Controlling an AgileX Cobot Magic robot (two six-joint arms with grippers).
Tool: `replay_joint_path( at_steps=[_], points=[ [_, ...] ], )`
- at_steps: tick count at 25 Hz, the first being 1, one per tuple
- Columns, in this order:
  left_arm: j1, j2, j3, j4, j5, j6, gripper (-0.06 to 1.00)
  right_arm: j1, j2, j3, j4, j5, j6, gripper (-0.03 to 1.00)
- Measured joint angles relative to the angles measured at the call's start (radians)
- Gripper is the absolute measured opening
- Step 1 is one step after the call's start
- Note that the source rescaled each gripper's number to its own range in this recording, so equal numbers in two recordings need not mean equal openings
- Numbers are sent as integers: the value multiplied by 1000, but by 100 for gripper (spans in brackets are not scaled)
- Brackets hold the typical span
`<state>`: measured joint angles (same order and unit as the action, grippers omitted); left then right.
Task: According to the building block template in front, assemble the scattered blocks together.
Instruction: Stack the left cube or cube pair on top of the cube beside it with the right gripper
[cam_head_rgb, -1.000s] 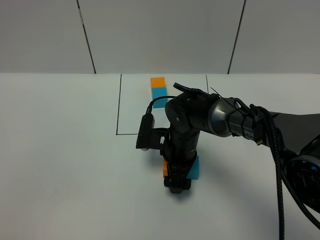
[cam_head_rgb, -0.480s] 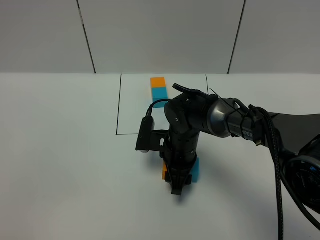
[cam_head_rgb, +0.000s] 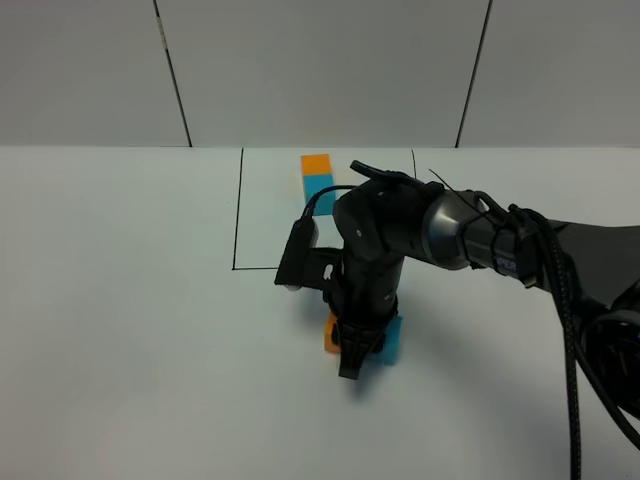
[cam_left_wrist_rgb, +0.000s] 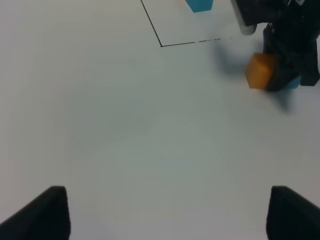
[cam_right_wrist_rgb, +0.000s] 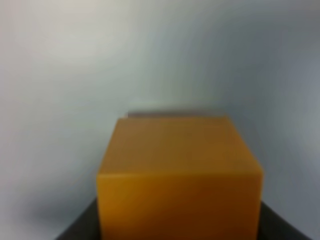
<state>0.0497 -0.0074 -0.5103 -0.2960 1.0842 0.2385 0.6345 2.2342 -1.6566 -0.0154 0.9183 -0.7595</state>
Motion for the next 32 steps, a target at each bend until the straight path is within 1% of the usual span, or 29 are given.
replay_joint_path(
  at_steps=[2, 5, 8, 10, 12, 15, 18, 28, 32],
  points=[
    [0, 0, 0, 0, 0, 0, 67, 0, -36, 0, 1, -11, 161, 1],
    [0, 0, 0, 0, 0, 0, 67, 0, -68, 0, 2, -46, 489, 1],
    [0, 0, 0, 0, 0, 0, 67, -1, -70, 0, 21, -54, 858, 1],
    [0, 0, 0, 0, 0, 0, 67, -2, -70, 0, 37, -56, 1030, 1],
    [0, 0, 0, 0, 0, 0, 67, -2, -70, 0, 53, -75, 1144, 1],
    [0, 0, 0, 0, 0, 0, 67, -2, -70, 0, 74, -94, 1227, 1],
    [0, 0, 0, 0, 0, 0, 67, 3, -70, 0, 78, -98, 1272, 1],
    [0, 0, 0, 0, 0, 0, 67, 26, -56, 0, 15, -89, 1286, 1],
    [0, 0, 0, 0, 0, 0, 67, 26, -7, 0, 15, -74, 1286, 1]
  ],
)
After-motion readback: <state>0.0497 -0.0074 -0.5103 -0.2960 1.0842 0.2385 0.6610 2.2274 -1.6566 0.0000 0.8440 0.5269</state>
